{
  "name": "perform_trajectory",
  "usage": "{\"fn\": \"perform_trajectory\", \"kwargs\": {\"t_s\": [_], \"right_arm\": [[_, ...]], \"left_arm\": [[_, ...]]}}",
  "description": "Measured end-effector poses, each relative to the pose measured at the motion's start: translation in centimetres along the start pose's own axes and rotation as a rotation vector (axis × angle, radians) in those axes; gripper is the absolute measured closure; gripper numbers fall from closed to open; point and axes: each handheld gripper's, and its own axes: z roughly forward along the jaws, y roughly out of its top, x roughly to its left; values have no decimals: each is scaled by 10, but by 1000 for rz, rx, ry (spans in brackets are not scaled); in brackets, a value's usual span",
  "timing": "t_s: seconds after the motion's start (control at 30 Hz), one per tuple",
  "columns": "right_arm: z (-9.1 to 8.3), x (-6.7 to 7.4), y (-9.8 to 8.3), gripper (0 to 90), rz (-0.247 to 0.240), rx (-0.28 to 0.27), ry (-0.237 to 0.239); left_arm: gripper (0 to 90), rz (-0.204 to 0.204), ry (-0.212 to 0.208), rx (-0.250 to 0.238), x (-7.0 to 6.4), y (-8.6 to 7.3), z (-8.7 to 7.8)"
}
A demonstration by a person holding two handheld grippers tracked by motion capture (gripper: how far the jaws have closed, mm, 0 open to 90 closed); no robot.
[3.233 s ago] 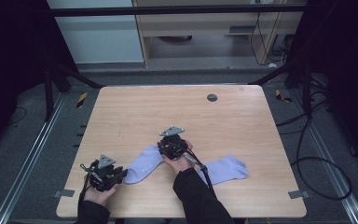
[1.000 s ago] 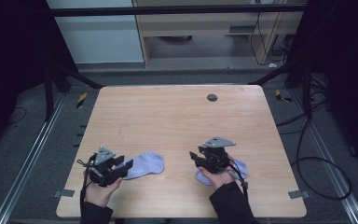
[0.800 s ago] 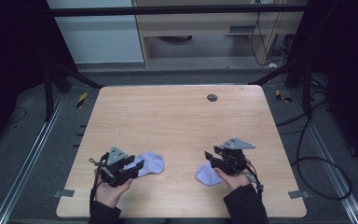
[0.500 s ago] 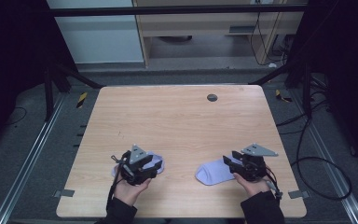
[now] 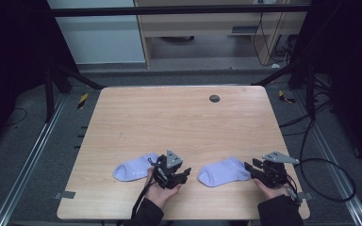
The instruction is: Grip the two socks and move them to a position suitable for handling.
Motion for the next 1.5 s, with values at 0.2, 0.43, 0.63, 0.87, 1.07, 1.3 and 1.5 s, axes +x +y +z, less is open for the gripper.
{"fn": "perform_trajectory", "kwargs": {"t_s": [0.2, 0.43, 0.63, 0.87, 1.07, 1.3, 1.5], "right_arm": [[12, -6, -7, 635, -5, 52, -5], [26, -7, -8, 644, -14, 78, -13], [31, -8, -9, 693, -27, 91, -15], [32, -7, -9, 862, -27, 104, 16], [22, -2, -4, 870, -31, 74, 39], [-1, 15, 5, 871, -44, 19, 81], [-5, 35, 10, 871, -51, 1, 126]], "left_arm": [[589, 2, -17, 32, -13, -2, 24], [616, 14, -26, 60, -23, -5, 42], [693, -2, -30, 67, -26, -6, 48], [867, -2, -25, 69, -29, -5, 49], [887, 5, -46, 49, -27, -2, 41], [888, 37, -62, 29, -15, 3, 14], [887, 57, -46, 24, -3, 3, -6]]}}
